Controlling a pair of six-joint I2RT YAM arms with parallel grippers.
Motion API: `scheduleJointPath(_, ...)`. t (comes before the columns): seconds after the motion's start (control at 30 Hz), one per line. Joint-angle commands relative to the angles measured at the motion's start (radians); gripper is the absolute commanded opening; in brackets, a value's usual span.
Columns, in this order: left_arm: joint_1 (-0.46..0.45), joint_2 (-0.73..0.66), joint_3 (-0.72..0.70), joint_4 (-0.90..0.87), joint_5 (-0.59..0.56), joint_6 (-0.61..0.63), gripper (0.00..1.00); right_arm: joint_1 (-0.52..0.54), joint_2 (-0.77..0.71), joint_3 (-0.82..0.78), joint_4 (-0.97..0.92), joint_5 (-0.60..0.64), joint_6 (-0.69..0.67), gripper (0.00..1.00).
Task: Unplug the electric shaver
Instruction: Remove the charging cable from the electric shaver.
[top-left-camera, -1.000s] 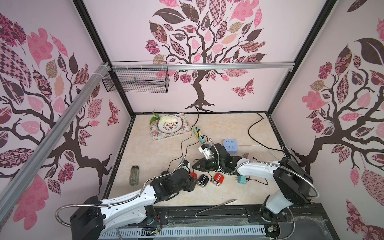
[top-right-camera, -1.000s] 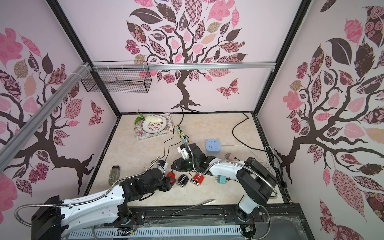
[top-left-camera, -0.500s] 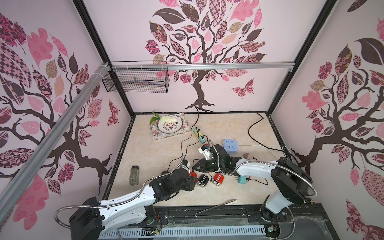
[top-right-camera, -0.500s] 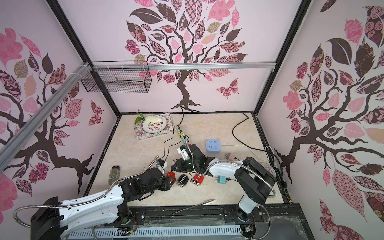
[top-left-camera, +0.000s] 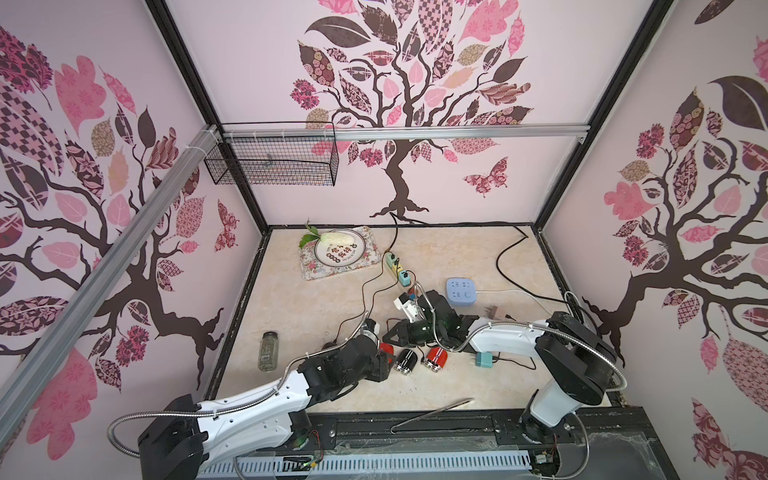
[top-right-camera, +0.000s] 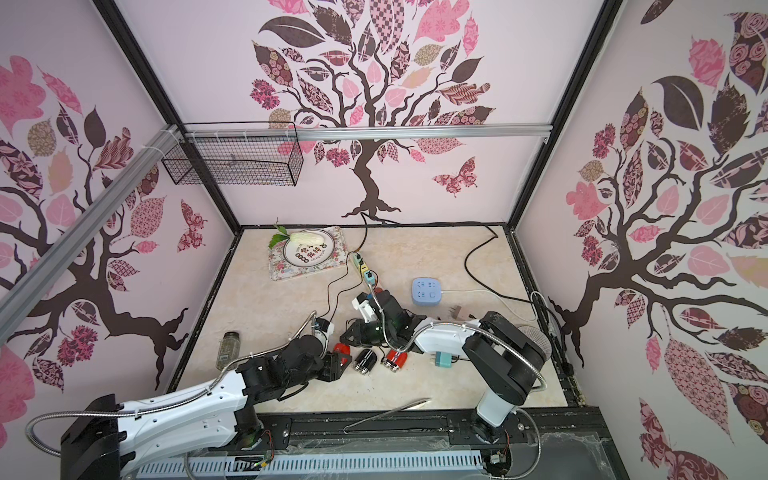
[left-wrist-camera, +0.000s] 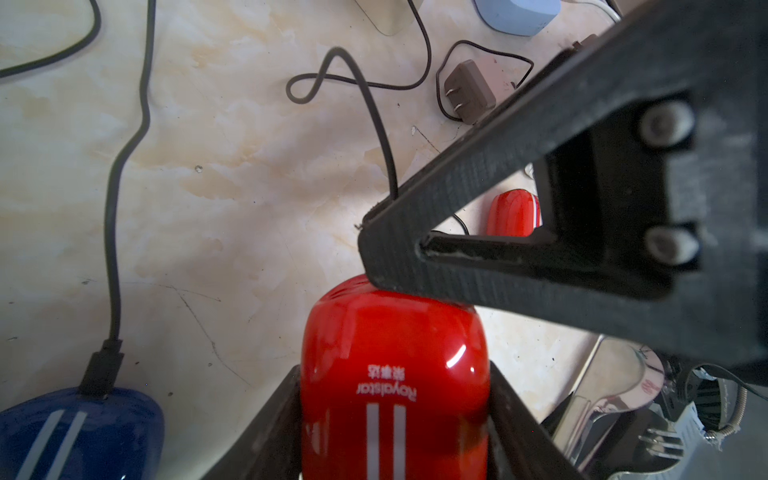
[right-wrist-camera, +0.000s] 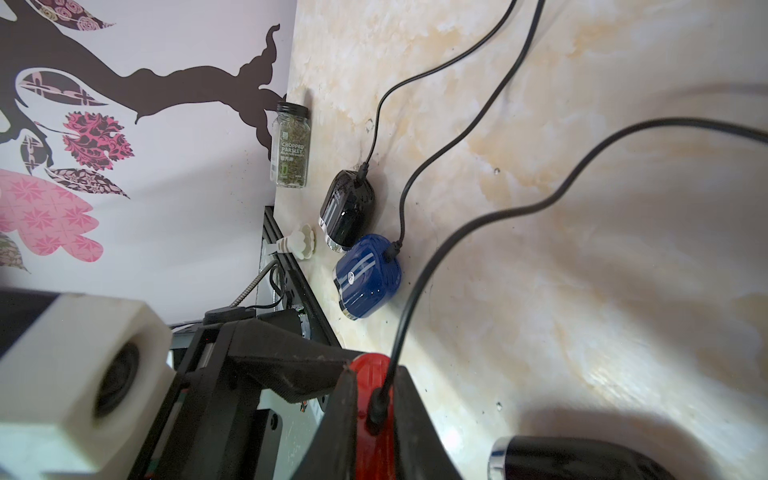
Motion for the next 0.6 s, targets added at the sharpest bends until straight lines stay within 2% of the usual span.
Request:
scheduleJointPath(0.0, 0.006, -0.006, 0.005, 0.05, -0.004, 0.014, 0.18, 0.008, 0.023, 0.009, 0.028, -0.018, 0.013, 0.18)
scheduleJointPath(0.4, 0.01, -0.027, -0.009, 0.054, 0.0, 0.008, 0.18, 0.008, 0.022, 0.002, 0.044, -0.016, 0.016, 0.06)
scheduleJointPath(0.57, 0.013, -0.035, -0.015, 0.05, 0.009, 0.004, 0.18, 0.009, 0.012, 0.006, 0.029, 0.002, 0.007, 0.06)
